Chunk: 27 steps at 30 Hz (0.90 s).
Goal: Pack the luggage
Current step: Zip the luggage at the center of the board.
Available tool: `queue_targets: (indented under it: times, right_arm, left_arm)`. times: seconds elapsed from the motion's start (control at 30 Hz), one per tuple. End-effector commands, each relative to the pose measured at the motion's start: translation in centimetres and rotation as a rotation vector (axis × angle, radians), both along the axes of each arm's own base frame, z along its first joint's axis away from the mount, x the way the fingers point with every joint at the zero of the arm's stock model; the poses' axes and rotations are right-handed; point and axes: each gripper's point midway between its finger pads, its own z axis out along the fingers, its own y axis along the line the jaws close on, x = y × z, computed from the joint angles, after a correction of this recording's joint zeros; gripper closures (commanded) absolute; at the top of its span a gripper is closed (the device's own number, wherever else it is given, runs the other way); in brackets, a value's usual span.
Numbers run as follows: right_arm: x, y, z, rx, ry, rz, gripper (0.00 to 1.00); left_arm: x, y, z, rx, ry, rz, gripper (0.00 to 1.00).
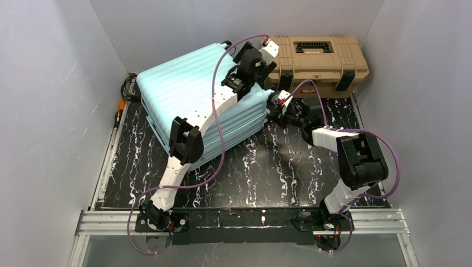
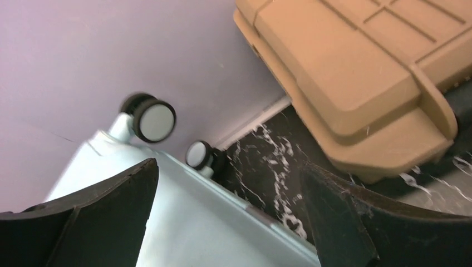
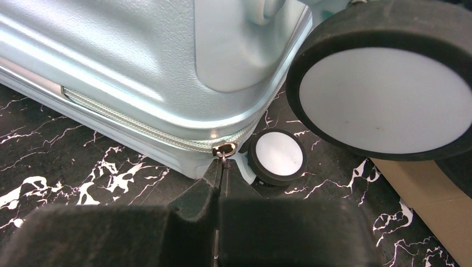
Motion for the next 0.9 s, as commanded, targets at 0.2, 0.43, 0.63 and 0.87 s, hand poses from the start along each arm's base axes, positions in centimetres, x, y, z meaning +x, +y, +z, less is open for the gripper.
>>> queue_targets:
  times: [0.2, 0.43, 0.63, 0.87]
  right_arm:
    - [-0.2, -1.0, 1.4, 0.052, -0.019, -0.007, 0.99]
    - [0.0, -2.1, 1.6, 0.045, -0.041, -0.031, 0.99]
    - [1.7, -3.5, 0.5, 0.034, -0.055, -0.108, 0.99]
    - [2.9, -2.4, 1.9, 0.154, -0.054, -0.096, 0.99]
  left_arm:
    - [2.4, -2.2, 1.9, 0.221, -0.297, 0.067, 0.17]
    - [-0.7, -2.9, -2.5, 0.331, -0.18, -0.055, 0.48]
    - [-4.1, -2.7, -4.6, 0.313, 0.036, -0.139, 0.59]
    - [-8.5, -2.6, -7.7, 0.315, 0.196, -0.243, 0.6]
